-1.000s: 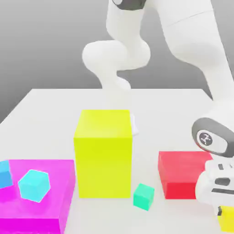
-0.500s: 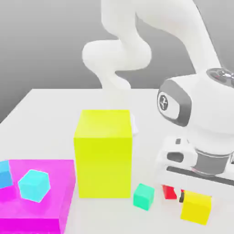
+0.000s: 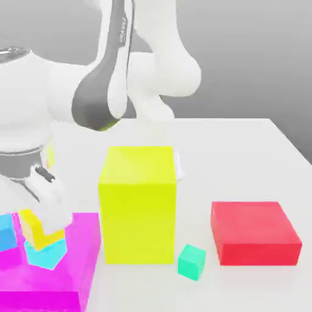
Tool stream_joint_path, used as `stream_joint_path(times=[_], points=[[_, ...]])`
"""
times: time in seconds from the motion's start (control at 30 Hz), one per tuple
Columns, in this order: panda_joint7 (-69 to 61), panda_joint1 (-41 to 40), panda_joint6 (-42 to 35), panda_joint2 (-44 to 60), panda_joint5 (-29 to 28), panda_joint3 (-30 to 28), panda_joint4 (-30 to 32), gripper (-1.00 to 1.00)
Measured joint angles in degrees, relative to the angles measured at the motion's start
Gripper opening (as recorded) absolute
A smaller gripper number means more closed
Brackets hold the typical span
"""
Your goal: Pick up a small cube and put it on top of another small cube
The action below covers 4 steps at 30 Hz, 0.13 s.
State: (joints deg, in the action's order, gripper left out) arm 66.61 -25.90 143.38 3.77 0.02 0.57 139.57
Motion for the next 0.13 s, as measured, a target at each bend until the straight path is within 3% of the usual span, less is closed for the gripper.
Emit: stream_joint_path(times=[0.13], points=[[-0.19, 0.16, -0.49, -0.38, -0.04, 0.09, -0.08, 1.00]])
